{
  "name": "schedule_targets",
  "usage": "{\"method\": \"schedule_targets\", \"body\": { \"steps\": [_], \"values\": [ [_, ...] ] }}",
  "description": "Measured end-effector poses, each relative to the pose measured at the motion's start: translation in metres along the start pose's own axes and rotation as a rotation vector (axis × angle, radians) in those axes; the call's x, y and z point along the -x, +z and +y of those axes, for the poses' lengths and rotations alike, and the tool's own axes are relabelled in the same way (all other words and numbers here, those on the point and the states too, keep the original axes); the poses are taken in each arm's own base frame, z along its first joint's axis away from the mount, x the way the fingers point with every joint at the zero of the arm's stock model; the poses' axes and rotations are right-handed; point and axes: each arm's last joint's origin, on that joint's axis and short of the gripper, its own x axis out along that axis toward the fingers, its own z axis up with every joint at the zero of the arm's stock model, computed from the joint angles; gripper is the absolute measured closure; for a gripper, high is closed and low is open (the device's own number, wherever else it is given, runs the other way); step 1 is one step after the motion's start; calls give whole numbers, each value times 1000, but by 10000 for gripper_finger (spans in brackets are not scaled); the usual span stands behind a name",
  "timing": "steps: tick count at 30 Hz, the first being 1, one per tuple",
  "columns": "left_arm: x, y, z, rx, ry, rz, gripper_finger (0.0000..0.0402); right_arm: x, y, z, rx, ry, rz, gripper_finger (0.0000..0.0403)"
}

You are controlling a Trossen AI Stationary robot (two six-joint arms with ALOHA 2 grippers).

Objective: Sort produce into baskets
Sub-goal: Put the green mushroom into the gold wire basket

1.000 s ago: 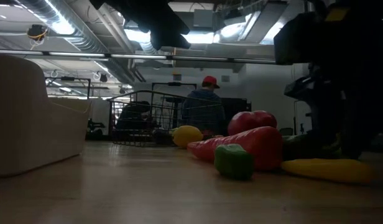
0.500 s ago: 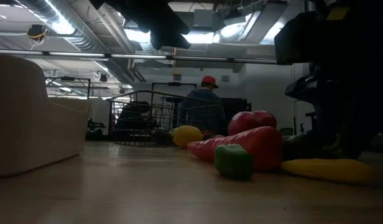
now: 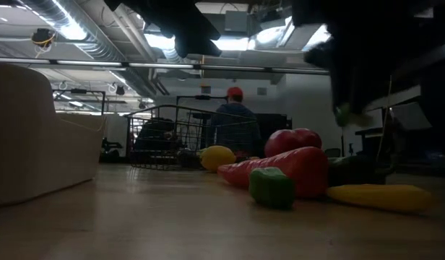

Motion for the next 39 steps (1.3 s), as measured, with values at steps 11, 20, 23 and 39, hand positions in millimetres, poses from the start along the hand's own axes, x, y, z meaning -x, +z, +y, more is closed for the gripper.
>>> {"method": "schedule_targets", "body": {
  "steps": [11,20,23,39],
  "values": [
    [6,3,-4,-11,-8,-16,164,55,41,-65,173,-292,-97,288],
    [43,10,-10,-49,-18,-57,164,62,60,-153,142,-437,-218,288],
    [49,8,-12,-57,-24,-37,164,63,65,-186,104,-451,-308,288],
    [50,6,-15,-94,-32,-18,164,11,57,-316,-95,-386,-496,288]
  ]
}}
